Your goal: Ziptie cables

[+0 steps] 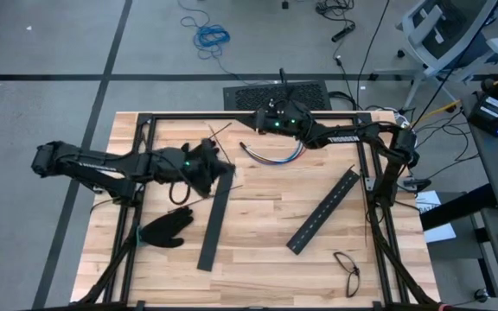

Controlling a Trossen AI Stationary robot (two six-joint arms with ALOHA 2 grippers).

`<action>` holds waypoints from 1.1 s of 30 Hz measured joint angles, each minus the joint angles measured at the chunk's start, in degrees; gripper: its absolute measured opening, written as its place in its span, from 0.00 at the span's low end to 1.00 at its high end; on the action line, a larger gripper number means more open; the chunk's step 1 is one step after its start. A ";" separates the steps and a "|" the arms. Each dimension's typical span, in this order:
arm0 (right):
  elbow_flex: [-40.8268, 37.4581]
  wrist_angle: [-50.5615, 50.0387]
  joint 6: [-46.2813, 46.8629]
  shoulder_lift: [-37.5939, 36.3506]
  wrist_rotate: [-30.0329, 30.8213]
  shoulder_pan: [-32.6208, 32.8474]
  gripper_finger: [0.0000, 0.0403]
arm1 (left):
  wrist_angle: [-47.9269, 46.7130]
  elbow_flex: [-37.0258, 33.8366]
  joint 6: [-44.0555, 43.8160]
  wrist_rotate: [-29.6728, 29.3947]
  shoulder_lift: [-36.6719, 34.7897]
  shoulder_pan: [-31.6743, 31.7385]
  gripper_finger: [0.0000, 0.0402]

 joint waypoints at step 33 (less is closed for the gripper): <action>0.02 4.90 7.90 3.52 -2.53 3.33 0.38 | 2.37 5.92 17.76 -0.53 3.54 -8.05 0.00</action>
